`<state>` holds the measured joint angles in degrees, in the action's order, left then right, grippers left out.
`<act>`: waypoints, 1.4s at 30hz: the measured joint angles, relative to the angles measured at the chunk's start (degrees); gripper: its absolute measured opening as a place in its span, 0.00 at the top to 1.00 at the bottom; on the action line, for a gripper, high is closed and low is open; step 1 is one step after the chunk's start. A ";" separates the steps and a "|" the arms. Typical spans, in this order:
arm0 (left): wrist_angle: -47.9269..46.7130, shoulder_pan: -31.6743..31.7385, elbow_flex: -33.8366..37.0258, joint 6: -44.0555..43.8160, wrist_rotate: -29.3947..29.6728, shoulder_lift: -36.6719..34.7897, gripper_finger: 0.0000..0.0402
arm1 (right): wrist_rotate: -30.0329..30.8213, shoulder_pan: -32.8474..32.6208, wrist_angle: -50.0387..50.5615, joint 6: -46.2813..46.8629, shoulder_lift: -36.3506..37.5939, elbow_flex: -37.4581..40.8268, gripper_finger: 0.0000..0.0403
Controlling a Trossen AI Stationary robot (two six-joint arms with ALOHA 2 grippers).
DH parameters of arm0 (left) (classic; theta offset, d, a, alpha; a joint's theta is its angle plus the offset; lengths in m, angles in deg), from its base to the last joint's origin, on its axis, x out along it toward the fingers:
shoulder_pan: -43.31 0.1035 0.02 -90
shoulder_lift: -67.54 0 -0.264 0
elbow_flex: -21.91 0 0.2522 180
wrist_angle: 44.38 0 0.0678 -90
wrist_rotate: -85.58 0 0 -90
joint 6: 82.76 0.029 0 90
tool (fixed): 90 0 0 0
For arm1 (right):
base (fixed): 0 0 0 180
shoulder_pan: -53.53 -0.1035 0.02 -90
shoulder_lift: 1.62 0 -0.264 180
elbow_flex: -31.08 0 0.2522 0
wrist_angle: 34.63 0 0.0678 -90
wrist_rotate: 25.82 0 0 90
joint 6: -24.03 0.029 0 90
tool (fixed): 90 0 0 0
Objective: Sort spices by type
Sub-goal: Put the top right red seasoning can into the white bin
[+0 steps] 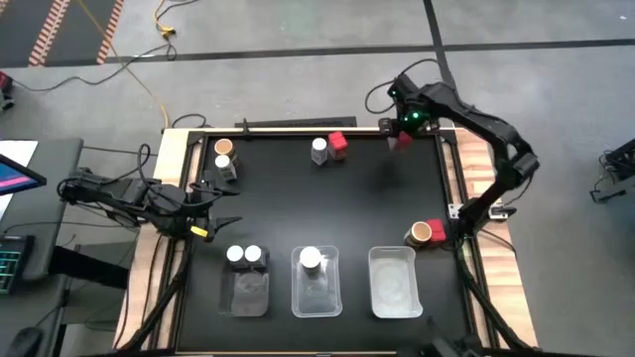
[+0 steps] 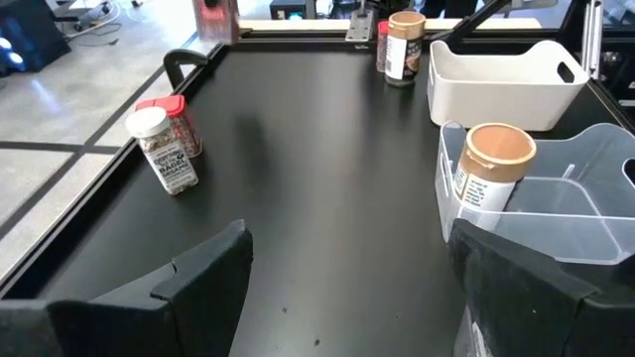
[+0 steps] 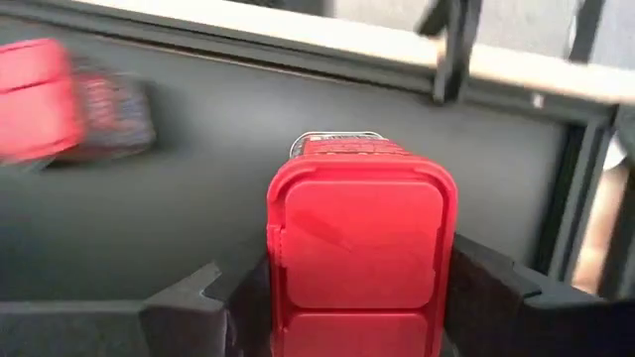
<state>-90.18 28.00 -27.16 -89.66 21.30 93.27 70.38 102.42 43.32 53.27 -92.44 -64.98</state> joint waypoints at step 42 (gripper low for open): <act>-1.73 -0.02 0.00 -4.94 0.00 0.17 0.20 | -0.36 -68.97 22.03 -7.61 15.56 -1.99 0.38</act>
<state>-91.90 27.98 -27.16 -94.60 21.30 93.45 70.01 33.45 65.36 45.67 -76.88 -66.97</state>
